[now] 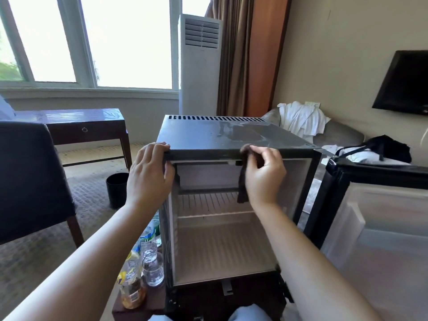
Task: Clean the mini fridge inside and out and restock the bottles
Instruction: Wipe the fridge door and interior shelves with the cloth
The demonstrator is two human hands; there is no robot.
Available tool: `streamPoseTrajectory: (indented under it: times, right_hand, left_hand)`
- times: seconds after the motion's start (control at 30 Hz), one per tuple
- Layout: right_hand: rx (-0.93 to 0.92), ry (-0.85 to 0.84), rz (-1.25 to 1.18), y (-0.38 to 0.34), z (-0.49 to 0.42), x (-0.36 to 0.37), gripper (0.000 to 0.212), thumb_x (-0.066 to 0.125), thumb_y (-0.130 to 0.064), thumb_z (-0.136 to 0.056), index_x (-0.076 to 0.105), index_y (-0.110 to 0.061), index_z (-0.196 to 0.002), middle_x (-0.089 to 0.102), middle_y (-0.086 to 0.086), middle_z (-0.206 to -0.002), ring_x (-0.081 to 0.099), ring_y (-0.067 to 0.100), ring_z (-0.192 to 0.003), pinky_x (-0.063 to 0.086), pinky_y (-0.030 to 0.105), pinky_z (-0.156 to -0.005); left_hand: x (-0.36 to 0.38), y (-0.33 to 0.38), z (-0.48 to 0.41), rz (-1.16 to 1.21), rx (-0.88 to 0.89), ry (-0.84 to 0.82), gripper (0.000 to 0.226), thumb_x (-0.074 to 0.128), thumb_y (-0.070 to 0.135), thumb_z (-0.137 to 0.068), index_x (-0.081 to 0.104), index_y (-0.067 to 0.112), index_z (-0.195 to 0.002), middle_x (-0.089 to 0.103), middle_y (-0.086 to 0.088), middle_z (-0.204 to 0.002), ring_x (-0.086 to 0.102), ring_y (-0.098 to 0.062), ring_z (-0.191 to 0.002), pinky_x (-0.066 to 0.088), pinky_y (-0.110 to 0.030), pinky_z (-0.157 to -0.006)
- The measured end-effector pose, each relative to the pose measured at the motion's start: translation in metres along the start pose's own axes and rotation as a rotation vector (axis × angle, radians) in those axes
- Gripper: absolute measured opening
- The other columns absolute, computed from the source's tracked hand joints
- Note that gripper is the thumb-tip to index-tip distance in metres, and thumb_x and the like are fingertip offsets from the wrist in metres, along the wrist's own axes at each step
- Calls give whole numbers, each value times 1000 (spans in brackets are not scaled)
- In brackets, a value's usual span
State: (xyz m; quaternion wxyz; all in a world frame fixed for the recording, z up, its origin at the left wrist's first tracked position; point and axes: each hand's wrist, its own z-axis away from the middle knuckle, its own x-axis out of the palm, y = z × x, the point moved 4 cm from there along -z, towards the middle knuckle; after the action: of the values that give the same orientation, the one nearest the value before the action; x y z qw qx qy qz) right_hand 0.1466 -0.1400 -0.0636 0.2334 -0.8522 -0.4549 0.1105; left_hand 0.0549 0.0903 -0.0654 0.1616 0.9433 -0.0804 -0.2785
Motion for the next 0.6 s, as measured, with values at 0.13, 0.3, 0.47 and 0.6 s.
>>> streamPoseTrajectory:
  times: [0.13, 0.3, 0.47, 0.6]
  right_hand:
    - [281, 99, 77, 46, -35, -30, 8, 66, -10, -85, 70, -6, -90, 67, 14, -91, 62, 27, -86, 35, 13, -75]
    - [309, 23, 21, 40, -36, -39, 7, 67, -15, -85, 71, -14, -90, 69, 7, -92, 63, 22, -86, 47, 24, -79]
    - [267, -74, -24, -9, -5, 6, 3, 71, -16, -84, 70, -13, -85, 70, 6, -86, 62, 16, -79, 35, 13, -70]
    - [116, -169, -64, -69, 32, 52, 5, 71, -14, -84, 70, -9, -87, 65, 6, -85, 56, 13, -74, 33, 12, -67]
  left_hand:
    - [0, -1, 0, 3, 10, 0, 28, 53, 7, -88, 54, 9, -116, 57, -8, -120, 47, -29, -120, 43, -46, -97]
    - [3, -4, 1, 18, -1, 20, 27, 52, 6, -89, 55, 10, -115, 57, -5, -119, 46, -25, -118, 42, -43, -96]
    - [1, -5, 0, 28, -4, 3, 26, 49, 8, -92, 55, 12, -116, 57, -2, -121, 46, -24, -120, 41, -40, -94]
    - [-5, -5, -3, 69, -12, -15, 32, 38, 19, -91, 57, 13, -116, 58, 0, -121, 47, -22, -119, 40, -37, -91]
